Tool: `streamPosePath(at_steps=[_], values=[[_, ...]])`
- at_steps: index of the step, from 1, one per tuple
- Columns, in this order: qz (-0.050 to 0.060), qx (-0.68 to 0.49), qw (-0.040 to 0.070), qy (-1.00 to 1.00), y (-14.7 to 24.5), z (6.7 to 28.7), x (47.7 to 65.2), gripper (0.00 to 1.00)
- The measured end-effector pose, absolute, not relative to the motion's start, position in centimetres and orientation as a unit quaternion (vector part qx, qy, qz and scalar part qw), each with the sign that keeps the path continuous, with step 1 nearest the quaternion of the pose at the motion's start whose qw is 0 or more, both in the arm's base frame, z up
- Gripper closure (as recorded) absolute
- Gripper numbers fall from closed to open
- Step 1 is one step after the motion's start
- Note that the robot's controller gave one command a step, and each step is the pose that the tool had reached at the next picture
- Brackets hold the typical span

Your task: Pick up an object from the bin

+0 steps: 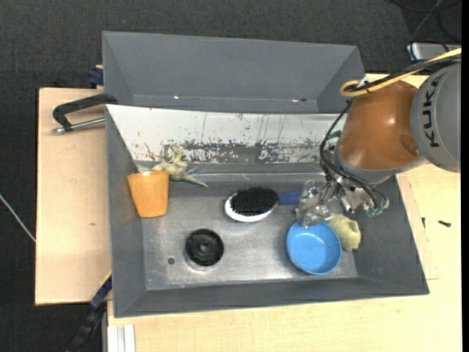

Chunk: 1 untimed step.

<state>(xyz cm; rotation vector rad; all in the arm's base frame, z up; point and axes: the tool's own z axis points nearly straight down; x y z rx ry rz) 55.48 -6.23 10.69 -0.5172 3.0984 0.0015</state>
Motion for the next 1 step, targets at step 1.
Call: streamPosePath(at_steps=[1], values=[[-0.002,-0.163,0.008,0.987,-6.00,22.53,54.64,1.00]])
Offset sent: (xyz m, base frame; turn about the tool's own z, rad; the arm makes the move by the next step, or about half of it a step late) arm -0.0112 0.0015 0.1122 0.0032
